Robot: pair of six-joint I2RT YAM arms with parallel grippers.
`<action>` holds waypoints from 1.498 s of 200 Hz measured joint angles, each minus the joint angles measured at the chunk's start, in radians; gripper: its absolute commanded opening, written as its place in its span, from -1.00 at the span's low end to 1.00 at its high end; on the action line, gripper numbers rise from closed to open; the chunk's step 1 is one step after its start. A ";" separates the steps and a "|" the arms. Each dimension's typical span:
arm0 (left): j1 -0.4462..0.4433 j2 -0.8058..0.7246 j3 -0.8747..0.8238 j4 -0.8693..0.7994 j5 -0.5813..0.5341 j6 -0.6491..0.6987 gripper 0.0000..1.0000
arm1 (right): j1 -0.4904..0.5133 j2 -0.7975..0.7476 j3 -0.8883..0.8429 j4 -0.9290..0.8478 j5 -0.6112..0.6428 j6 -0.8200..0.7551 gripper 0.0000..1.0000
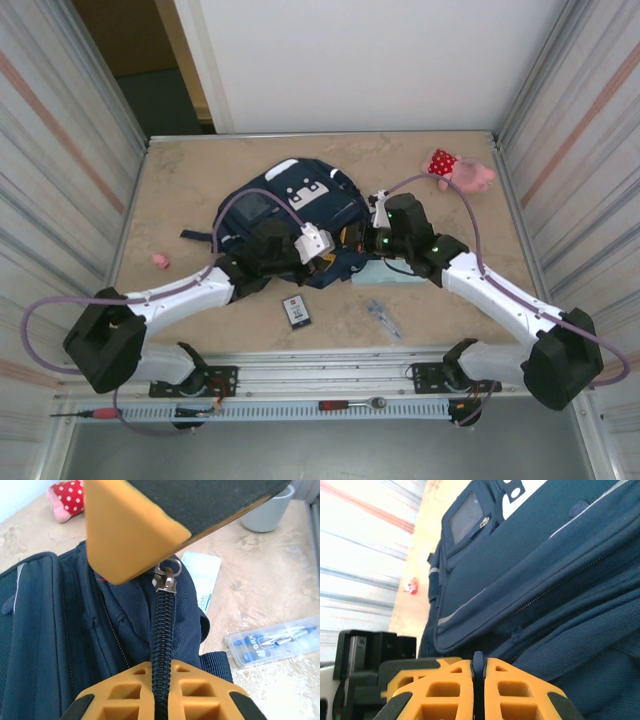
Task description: Pack the student bag
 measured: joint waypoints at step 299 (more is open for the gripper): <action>-0.094 -0.142 0.059 -0.319 -0.153 0.054 0.58 | 0.029 0.059 0.047 0.092 0.093 0.032 -1.00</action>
